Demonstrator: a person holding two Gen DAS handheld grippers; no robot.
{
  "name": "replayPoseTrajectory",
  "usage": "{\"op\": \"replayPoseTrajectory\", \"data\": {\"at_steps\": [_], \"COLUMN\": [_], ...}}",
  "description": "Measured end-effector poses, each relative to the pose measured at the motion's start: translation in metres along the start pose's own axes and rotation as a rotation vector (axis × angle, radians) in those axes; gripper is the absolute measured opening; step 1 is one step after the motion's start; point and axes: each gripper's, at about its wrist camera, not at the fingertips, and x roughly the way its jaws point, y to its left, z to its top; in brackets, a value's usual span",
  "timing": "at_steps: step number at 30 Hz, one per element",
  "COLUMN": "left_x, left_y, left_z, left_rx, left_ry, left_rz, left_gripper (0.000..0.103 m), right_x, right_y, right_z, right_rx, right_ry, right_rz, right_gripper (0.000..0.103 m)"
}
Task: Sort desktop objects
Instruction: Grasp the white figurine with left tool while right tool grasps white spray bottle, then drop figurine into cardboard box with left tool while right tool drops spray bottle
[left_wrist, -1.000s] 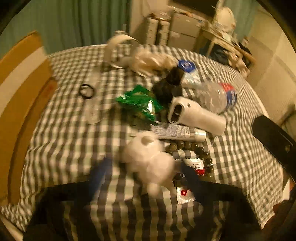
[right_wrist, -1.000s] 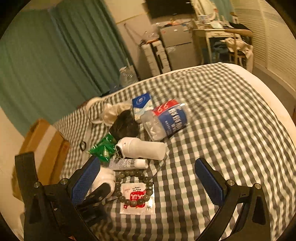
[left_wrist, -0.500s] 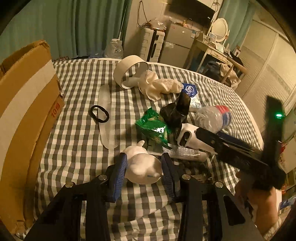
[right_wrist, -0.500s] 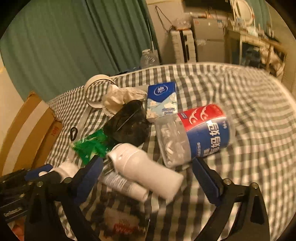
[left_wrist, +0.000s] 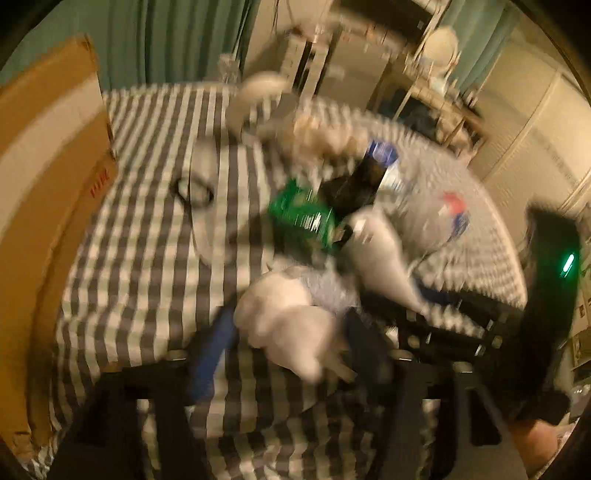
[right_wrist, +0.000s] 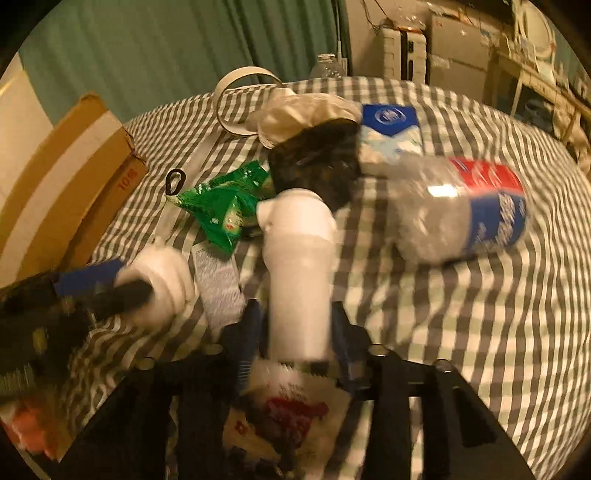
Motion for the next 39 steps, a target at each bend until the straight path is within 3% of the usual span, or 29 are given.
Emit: {"op": "replayPoseTrajectory", "data": {"at_steps": [2,4,6,13,22,27,32,37,39], "left_x": [0.006,0.007,0.007,-0.011,-0.081,-0.139,-0.189,-0.238,-0.245], "left_y": [0.005,0.009,0.011,0.015,0.018,0.031,0.062,0.114,0.141], "left_z": [-0.004,-0.004,-0.001,-0.007,-0.007,0.001,0.026,0.066,0.076], "left_rx": [-0.026,-0.036,-0.038,-0.055,-0.056,-0.07,-0.078,-0.051,-0.05], "left_ry": [0.006,-0.006,0.014,0.028,-0.087,-0.211,-0.304,-0.359,-0.371], "left_rz": [0.026,0.023,0.008,-0.032,-0.095,-0.116,-0.121,-0.026,0.047], "left_gripper": [0.072,0.068,0.067,0.067,0.067,0.067,0.067,0.067,0.067], "right_x": [0.01,0.01,0.004,-0.033,-0.094,-0.128,-0.165,-0.191,-0.187], "right_y": [0.002,-0.001,-0.009,-0.02,0.007,0.039,0.086,0.152,0.185], "right_z": [0.005,0.004,0.002,-0.008,-0.03,-0.036,-0.014,0.033,0.059], "right_rx": [-0.011,-0.006,0.044,0.138,0.202,0.212,0.153,0.115,0.076], "right_ry": [0.019,0.006,-0.014,-0.074,-0.163,-0.228,-0.309,-0.368,-0.37], "right_rz": [-0.021,-0.045,-0.01,-0.036,0.003,0.032,0.065,0.147,0.182], "right_gripper": [0.048,0.032,0.032,0.032,0.032,0.032,0.032,0.032,0.032]}}
